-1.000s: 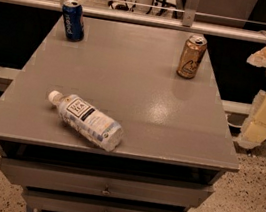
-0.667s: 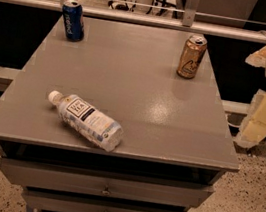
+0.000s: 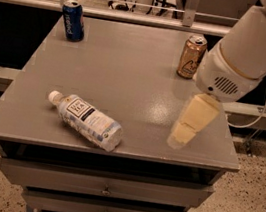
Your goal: Move blue plastic bottle near pepsi can
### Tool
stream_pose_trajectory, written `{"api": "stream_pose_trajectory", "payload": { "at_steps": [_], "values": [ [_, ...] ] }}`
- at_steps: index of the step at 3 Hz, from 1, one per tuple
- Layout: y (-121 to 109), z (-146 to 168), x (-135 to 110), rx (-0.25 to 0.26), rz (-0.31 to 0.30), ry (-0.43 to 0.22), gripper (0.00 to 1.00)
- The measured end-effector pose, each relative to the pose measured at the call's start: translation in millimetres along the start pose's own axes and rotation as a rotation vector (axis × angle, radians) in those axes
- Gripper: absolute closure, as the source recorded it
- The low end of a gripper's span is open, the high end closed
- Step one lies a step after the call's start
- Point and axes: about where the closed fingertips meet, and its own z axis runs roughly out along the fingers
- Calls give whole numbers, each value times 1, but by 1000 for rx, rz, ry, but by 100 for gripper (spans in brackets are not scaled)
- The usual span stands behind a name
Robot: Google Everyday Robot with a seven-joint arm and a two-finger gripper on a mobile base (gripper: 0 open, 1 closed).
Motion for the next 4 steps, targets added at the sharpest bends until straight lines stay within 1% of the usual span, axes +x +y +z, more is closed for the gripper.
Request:
{"api": "stream_pose_trajectory", "payload": {
  "at_steps": [1, 2, 3, 4],
  "values": [
    [23, 46, -49, -70, 70, -34, 0],
    [36, 70, -77, -95, 99, -54, 0],
    [52, 84, -105, -120, 112, -76, 0],
    [66, 95, -124, -120, 119, -78, 0]
  ]
}}
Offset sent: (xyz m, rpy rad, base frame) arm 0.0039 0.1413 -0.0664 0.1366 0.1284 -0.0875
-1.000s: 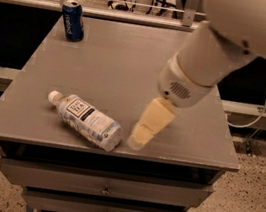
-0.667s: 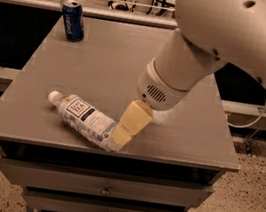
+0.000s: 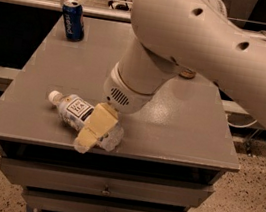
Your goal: Move blue plastic bottle near pepsi can
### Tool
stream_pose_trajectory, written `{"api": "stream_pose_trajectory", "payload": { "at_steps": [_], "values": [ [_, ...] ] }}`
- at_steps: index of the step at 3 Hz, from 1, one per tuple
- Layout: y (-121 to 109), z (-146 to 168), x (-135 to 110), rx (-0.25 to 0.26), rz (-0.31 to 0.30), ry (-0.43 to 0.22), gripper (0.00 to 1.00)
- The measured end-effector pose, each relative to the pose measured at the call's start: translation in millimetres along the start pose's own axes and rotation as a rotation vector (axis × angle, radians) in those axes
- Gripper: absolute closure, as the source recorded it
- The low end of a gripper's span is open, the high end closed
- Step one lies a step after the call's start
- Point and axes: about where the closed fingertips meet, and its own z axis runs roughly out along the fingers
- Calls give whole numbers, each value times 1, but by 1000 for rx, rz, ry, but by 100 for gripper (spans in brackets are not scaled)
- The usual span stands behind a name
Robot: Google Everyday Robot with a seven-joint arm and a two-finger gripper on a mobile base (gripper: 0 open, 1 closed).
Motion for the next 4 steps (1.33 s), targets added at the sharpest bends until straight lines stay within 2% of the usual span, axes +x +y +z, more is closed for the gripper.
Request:
{"api": "stream_pose_trajectory", "payload": {
  "at_steps": [1, 2, 4],
  "values": [
    [12, 15, -11, 24, 5, 19, 0],
    [18, 26, -19, 70, -3, 44, 17],
    [8, 30, -24, 142, 3, 63, 62]
  ]
}}
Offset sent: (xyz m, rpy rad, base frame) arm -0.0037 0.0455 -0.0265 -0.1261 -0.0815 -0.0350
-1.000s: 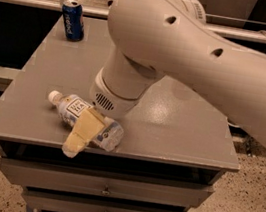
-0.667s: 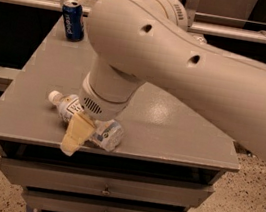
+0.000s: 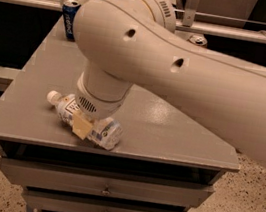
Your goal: Move blue plastic bottle near pepsi can
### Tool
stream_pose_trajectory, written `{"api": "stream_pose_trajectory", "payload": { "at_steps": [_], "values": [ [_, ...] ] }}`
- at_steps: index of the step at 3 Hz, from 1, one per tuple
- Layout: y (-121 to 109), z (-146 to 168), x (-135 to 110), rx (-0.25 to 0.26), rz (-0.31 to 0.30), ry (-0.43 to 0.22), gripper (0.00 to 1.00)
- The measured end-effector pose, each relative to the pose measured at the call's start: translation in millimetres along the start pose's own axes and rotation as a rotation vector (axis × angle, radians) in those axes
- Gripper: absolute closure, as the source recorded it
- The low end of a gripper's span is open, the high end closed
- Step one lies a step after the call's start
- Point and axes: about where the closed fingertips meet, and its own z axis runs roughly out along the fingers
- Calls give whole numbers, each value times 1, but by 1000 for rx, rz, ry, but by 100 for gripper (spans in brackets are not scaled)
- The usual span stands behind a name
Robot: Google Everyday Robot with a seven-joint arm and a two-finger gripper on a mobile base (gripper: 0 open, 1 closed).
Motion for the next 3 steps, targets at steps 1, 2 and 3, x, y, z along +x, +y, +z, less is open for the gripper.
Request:
{"api": "stream_pose_trajectory", "payload": {
  "at_steps": [1, 2, 3],
  "values": [
    [-30, -16, 6, 57, 29, -20, 87],
    [-33, -19, 6, 64, 31, -24, 100],
    [-33, -19, 6, 64, 31, -24, 100]
  ]
}}
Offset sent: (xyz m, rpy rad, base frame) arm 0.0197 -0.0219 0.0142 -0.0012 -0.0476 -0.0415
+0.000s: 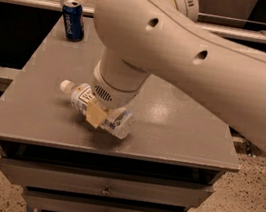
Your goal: Move blue plastic bottle near pepsi can
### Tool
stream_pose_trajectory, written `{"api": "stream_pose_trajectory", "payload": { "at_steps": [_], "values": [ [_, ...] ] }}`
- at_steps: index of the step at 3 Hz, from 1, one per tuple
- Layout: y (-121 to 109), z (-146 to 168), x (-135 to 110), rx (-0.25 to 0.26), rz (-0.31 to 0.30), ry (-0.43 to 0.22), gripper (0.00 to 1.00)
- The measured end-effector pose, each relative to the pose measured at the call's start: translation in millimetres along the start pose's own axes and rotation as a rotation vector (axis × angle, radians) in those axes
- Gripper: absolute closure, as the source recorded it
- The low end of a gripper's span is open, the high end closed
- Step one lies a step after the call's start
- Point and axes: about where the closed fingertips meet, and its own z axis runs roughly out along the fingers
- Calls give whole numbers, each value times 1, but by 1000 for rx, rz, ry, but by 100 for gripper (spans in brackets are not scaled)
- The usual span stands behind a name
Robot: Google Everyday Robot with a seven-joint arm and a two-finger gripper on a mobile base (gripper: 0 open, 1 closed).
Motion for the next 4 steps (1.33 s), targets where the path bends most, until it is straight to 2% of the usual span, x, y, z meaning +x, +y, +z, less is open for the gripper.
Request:
{"api": "stream_pose_trajectory", "payload": {
  "at_steps": [1, 3, 4],
  "values": [
    [-13, 1, -20, 26, -48, -49, 100],
    [-97, 20, -100, 78, -190, -158, 100],
    [-129, 33, -140, 79, -261, -185, 100]
  ]
}}
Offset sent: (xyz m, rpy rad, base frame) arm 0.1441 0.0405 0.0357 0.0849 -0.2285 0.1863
